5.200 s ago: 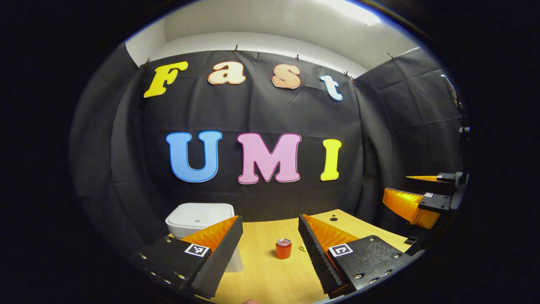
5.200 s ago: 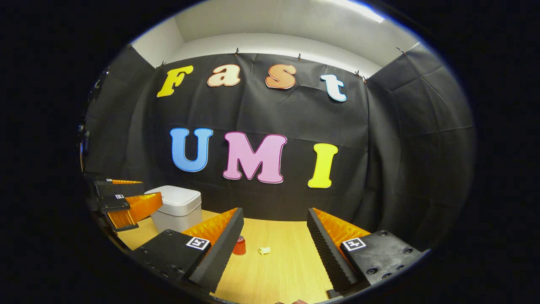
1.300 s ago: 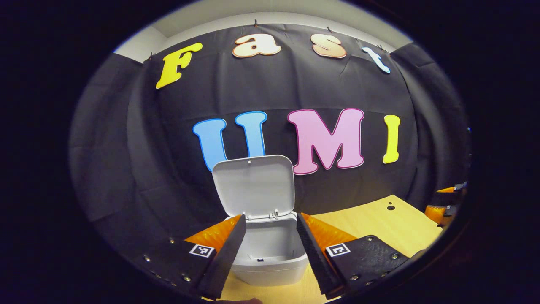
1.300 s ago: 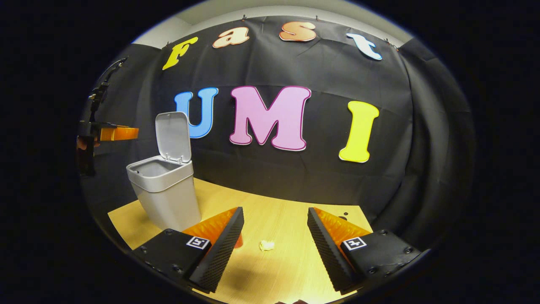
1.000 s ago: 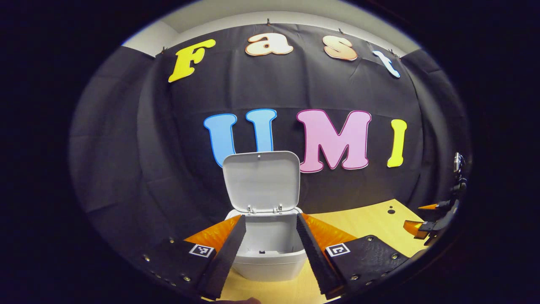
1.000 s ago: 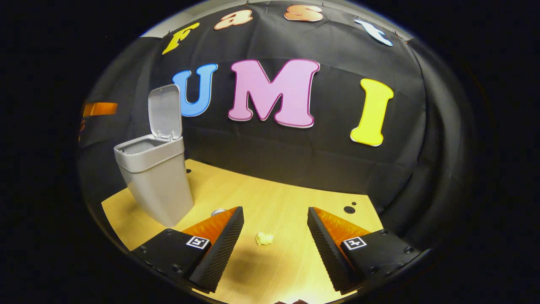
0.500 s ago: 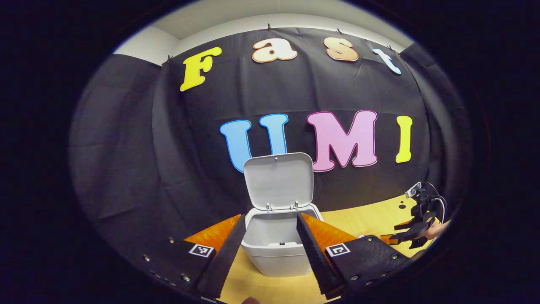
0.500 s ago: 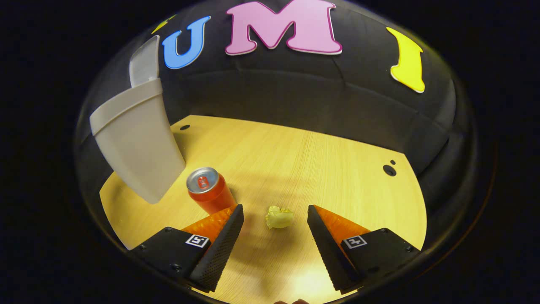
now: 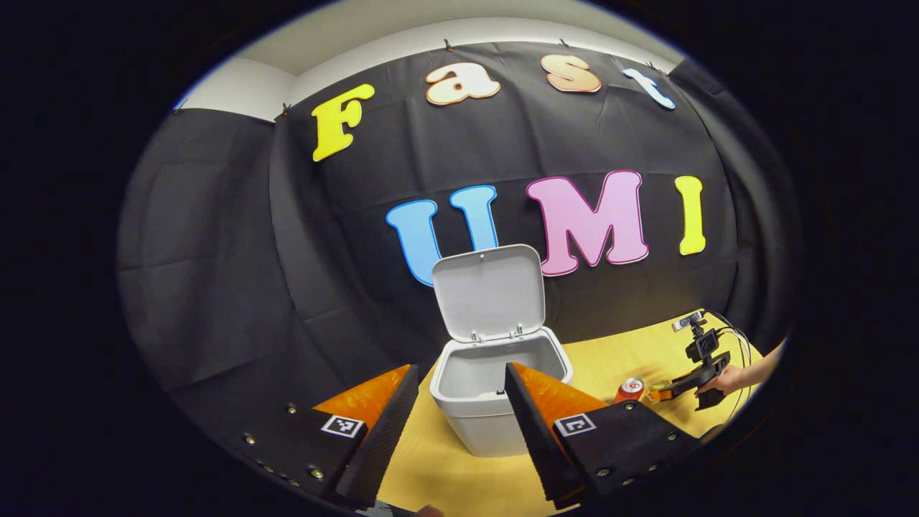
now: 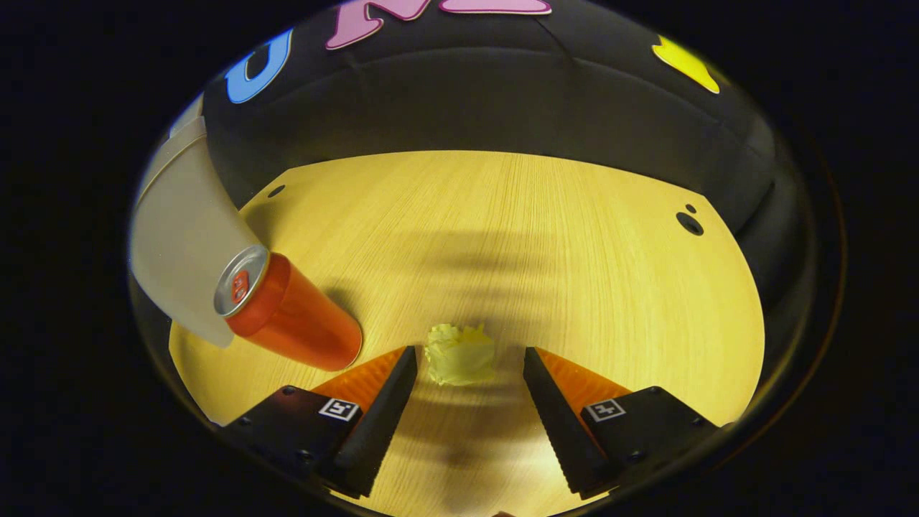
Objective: Press the lid of the desktop garbage bin to open it, pick up the crumpled paper on the desktop and throw it into the bin, then pick up the pop can on the desktop and drop it into the bin, and finally close the garbage bin lid.
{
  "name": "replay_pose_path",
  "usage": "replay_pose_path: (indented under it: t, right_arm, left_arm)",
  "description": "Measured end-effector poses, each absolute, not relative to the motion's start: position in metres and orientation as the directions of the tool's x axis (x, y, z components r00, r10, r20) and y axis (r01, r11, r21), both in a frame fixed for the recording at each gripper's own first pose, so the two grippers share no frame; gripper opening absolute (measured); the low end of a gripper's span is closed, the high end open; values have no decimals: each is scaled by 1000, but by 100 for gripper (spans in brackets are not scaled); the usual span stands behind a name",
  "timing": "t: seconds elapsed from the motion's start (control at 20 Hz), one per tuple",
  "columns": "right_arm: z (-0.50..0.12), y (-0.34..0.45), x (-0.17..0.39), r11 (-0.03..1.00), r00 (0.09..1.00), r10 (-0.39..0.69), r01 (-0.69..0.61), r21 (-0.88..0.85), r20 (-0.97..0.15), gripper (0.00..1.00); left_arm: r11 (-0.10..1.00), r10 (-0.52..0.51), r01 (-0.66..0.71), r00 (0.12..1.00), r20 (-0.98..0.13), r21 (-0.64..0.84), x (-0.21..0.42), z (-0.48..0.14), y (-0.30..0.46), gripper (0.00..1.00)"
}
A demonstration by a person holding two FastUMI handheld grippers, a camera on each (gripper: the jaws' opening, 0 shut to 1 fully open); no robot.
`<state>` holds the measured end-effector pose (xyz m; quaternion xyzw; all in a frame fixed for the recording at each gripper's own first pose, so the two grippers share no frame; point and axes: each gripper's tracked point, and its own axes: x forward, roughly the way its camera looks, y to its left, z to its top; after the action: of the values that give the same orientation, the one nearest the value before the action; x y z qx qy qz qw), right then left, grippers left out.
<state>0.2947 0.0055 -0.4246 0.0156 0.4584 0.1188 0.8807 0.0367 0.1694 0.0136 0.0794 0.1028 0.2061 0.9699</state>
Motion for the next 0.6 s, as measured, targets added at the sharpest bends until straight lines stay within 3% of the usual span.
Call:
replay_pose_path:
  t: [0.1,0.15,0.2,0.25,0.3,0.4,0.5,0.55,0.6]
  right_arm:
    - [-426,7,295,970,550,227,-201,136,-803,84]
    - [-427,7,296,970,554,223,-204,130,-802,58]
    - [-427,5,297,971,558,219,-202,125,-800,53]
    - [-426,7,296,969,557,232,-204,139,-797,57]
    - [-422,8,295,968,560,237,-203,146,-794,43]
    - [-408,7,292,965,583,250,-217,149,-773,46]
    - [-389,7,289,958,610,267,-255,134,-746,42]
    - [-376,7,287,954,626,277,-273,128,-729,28]
    - [-360,7,284,950,646,290,-284,131,-706,42]
  left_arm:
    - [902,420,-388,891,-174,190,34,11,170,82]
    - [901,422,-389,889,-178,190,32,9,171,82]
    - [901,422,-389,888,-184,192,31,7,171,82]
    - [902,421,-387,888,-187,193,31,6,170,82]
    - [903,418,-384,889,-186,193,31,6,170,82]
    - [907,407,-374,895,-182,193,31,6,166,82]
    - [912,395,-362,902,-175,196,33,7,164,81]
    - [914,388,-355,905,-173,193,33,6,162,82]
    - [918,380,-349,909,-171,187,35,6,161,82]
